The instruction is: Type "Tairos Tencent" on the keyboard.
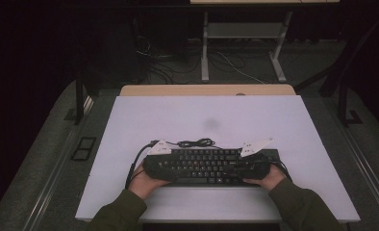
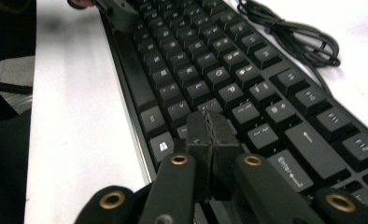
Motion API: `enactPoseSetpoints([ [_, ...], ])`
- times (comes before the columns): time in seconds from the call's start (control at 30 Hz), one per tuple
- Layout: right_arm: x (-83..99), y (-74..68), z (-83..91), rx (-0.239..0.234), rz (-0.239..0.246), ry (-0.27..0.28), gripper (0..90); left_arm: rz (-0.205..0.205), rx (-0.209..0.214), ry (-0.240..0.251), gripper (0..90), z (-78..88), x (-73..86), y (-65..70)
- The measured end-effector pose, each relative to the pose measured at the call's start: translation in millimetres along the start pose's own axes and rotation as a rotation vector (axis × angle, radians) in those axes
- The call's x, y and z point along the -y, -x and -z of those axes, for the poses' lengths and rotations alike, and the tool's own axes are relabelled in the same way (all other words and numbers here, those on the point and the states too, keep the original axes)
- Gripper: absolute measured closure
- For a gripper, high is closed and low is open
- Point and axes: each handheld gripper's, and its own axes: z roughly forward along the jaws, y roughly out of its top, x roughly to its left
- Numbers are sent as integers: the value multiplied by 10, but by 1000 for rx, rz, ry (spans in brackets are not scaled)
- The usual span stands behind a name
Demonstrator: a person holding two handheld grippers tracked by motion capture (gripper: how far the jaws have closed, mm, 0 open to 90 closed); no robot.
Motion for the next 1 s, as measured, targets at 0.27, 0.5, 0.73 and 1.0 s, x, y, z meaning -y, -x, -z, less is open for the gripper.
enactPoseSetpoints([
  [0.27,8,-1,-48,18,16,-40,892,3,0,4,250,-19,-6,7],
  [0.5,22,9,-64,18,16,-55,892,-2,-5,4,252,-32,-22,-2],
  [0.73,35,15,-77,15,18,-69,892,-7,-10,0,271,-37,-35,-8],
  [1.0,38,19,-78,13,18,-67,893,-16,-21,-1,379,-53,-55,-29],
])
